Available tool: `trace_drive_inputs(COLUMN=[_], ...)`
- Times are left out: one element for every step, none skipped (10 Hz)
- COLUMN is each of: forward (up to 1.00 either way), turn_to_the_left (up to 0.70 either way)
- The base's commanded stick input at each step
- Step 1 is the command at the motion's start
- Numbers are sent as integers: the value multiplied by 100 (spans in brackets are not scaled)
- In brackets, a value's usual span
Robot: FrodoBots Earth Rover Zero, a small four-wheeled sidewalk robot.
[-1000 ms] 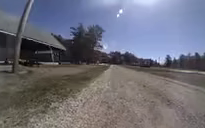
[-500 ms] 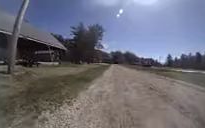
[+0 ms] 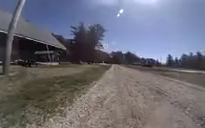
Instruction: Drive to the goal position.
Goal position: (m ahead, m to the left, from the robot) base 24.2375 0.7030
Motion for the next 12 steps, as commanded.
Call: trace_drive_inputs(forward=[70,70,70,70,70,70,70,70,70,70,70,70], turn_to_the_left=[0,0,0,0,0,0,0,0,0,0,0,0])
